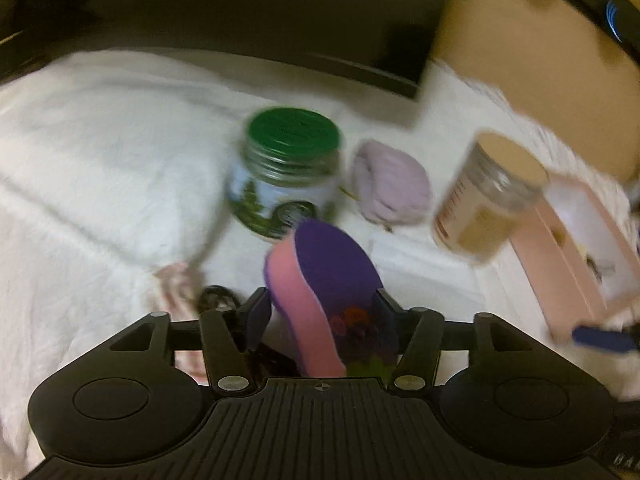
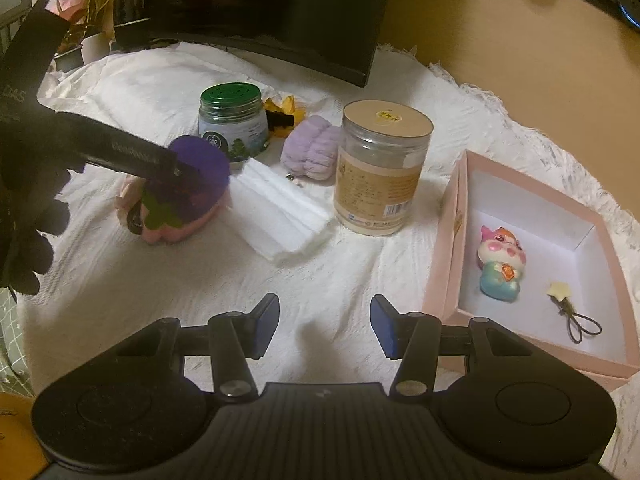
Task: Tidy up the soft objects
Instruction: 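Grasp the black cable with the right gripper while the left holds the sponge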
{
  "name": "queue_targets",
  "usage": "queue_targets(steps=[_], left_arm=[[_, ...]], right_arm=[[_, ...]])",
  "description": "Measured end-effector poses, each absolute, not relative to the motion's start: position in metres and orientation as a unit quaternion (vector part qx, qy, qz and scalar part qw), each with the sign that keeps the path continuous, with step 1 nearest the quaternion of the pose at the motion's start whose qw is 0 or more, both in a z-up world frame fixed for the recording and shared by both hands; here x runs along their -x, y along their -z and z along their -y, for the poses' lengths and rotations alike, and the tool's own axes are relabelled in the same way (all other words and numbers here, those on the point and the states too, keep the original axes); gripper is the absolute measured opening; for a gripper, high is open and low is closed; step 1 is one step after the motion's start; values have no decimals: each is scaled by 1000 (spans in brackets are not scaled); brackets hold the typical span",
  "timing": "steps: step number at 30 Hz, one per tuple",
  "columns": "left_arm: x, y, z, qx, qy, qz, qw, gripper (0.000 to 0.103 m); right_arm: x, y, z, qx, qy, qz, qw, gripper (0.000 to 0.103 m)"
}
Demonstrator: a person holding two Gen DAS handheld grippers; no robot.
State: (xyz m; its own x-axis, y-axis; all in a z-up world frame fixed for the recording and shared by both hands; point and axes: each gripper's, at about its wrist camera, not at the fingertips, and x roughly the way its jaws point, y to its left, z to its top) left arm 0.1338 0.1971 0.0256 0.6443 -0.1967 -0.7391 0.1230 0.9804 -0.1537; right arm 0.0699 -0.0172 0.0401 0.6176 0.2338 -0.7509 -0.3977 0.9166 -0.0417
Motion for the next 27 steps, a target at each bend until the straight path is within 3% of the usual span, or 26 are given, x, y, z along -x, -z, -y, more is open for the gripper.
queue_targets(steps=[6,7,10,18,27], left_arm=[[-137,-9,-176,28,112,-438,891,57],[-135,-9,-174,27,114,-433,894,49],[-126,-16,-182,53,131,-412,900,41],[-85,-49,-252,161,94,-365,912,41],[-35,-53,-342,210,-16,-364,907,40]], right_arm=[[-67,-41,18,99,-170,-402,894,50],[-66,-41,19,99,-169,-402,895,50],[-64,-42,20,97,-167,-400,896,50],[-66,-38,1,102,-180,-402,892,50],[-89,-49,-67,92,-273,-401,870,50]])
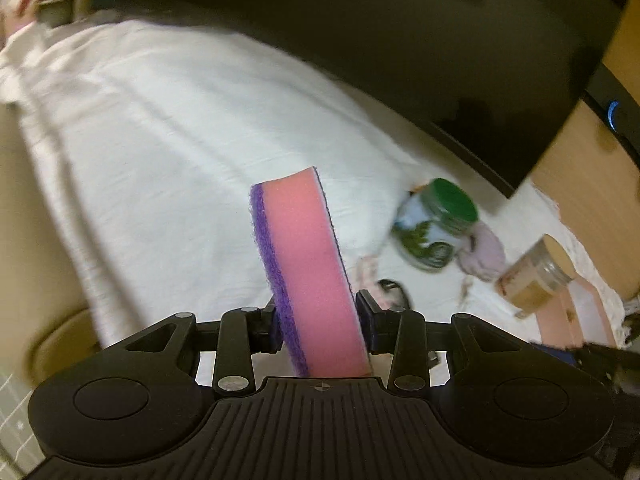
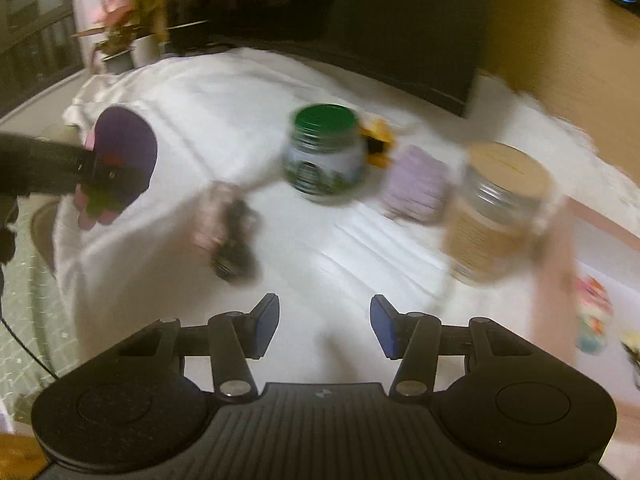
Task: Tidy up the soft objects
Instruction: 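Grasp the black cable with the right gripper while the left holds the sponge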
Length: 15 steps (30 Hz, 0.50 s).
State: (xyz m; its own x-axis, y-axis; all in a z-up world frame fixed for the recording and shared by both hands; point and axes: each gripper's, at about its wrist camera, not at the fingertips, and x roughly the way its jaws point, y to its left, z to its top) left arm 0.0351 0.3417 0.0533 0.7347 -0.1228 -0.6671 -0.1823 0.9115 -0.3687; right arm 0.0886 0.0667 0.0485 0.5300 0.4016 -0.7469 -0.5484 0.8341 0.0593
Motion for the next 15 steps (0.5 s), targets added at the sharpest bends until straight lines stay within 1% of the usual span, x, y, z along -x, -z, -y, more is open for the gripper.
queue_targets(steps=[4,6,7,9,10,13,14,15], left_arm=[[-23,-49,-353,220,-6,-371,902,40],[-18,-47,-358,223,5,-374,900,40],[-16,-46,-361,225,10,-375,899,40],[-15,-44,-361,227,20,-377,898,40],[-15,-43,-360,228,25,-378,897,40],[-15,-39,-359,230,44,-384,893,40],[-16,-39,-357,229,48,-386,892,40],[-18,-38,-356,229,54,-388,891,41]], right_arm=[[-107,-46,-108,95,-300,-399,861,50],[-122,-45,-124,86,-306,-406,857,43],[-130,-44,-132,78,-309,-414,852,35],[-145,-39,-146,61,-317,-432,842,30],[-152,-35,-153,59,-319,-438,838,26],[-161,-21,-167,68,-319,-464,824,22],[-162,-17,-169,68,-321,-474,817,16],[-161,-15,-169,69,-321,-479,814,16]])
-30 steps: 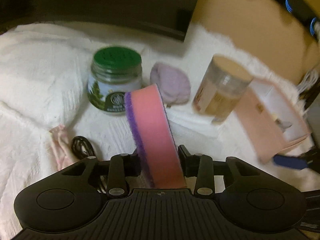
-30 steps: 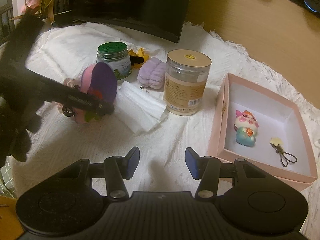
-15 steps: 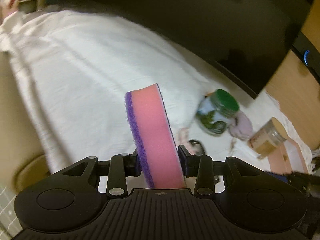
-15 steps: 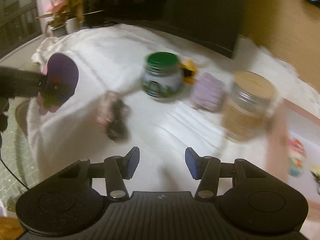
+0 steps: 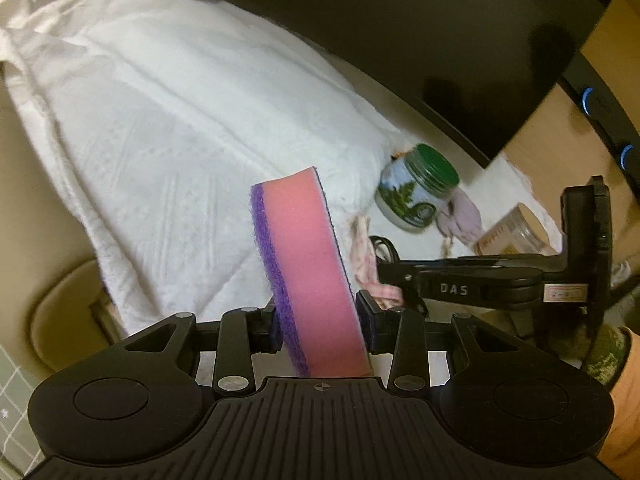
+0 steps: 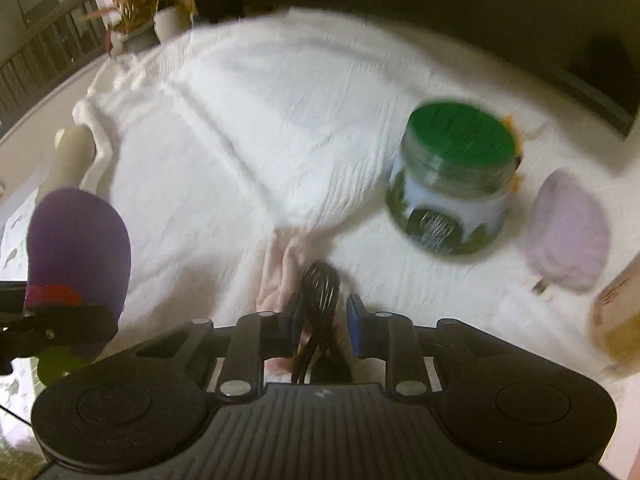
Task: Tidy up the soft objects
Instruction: 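Grasp the black cable with the right gripper while the left holds the sponge, then carry sponge and cable into the pink box and open both grippers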
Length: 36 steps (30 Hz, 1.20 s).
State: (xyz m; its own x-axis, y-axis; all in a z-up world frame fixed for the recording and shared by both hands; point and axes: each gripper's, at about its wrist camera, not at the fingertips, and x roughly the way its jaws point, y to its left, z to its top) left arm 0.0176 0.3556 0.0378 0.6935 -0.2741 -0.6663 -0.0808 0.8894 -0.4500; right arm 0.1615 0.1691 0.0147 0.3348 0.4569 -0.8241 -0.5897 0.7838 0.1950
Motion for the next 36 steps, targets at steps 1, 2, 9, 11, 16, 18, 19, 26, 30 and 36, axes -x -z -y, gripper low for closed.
queue_targets(steps=[1,2,9,11,16,18,19,26,30,36], left_arm=[[-20,-37,-353,228,59,-389,890,41],[-22,-37,-351,227,65,-391,889,40],[-48,-39,-308,202,140,-412,877,40],[-58,-38,-283,188,177,-425,868,41],[-75,-33,-210,146,274,-466,829,41],[-78,-30,-177,124,312,-480,810,41],[-79,-30,-162,113,329,-485,802,41],[-83,-40,-72,45,430,-494,755,41],[-99,-63,-43,44,454,-475,753,41],[-130,-103,-7,41,460,-432,775,41]], right_arm=[[-158,-16,-165,69,-321,-476,816,15],[-156,-17,-162,67,-320,-478,816,14],[-123,-51,-103,24,-298,-456,838,14],[-111,-58,-79,15,-283,-452,846,14],[-76,-67,-4,0,-212,-452,866,14],[-61,-66,29,-11,-175,-456,873,14],[-55,-65,44,-18,-158,-457,875,14],[-21,-77,134,-51,-50,-443,894,14],[-20,-95,162,-66,-19,-408,910,14],[-54,-129,189,-79,-8,-348,934,14]])
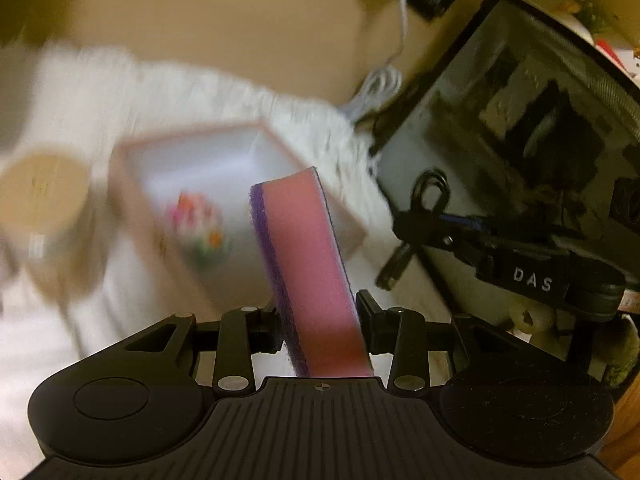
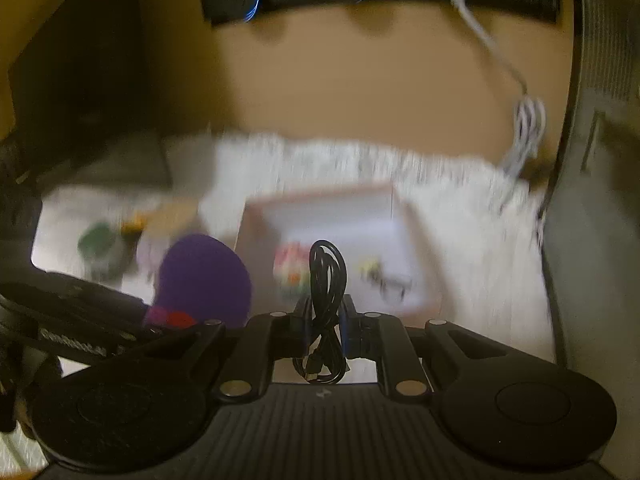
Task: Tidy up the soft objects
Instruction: 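Carry sponge and cable into the pink box and open both grippers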
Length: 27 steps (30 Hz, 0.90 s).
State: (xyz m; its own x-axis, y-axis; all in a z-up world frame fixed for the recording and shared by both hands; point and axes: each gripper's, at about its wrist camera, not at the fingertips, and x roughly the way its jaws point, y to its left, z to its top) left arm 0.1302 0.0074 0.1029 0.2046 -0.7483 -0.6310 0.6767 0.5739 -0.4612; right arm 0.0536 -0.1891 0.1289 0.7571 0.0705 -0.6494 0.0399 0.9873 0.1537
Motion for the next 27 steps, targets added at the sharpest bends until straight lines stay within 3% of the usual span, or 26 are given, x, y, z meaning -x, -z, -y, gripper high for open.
queue_targets(steps=[8,12,14,15,18,20,27], left_arm=[[-188,-144,18,79,450,-372,808,41],[-220,-121,37,134,448,-412,782,40],[-236,-91,55,147,450,-460,751,41],[-238,-77,65,123,441,-475,752,42],[-222,-44,103,-78,355,-464,808,42],[-212,-33,115,-131,351,-445,814,47],[-198,-65,91,-24,393,-396,830,46]], right_arm=[[-122,-132,210,-70,-20,-333,940,14],[-125,-102,217,-81,-10,-363,928,15],[-116,-90,222,-96,-11,-372,923,20],[-111,-86,223,-99,-11,-375,921,21],[-97,-75,225,-99,-3,-388,916,21],[-88,-69,226,-98,4,-395,913,21],[-70,-65,231,-80,41,-393,915,26]])
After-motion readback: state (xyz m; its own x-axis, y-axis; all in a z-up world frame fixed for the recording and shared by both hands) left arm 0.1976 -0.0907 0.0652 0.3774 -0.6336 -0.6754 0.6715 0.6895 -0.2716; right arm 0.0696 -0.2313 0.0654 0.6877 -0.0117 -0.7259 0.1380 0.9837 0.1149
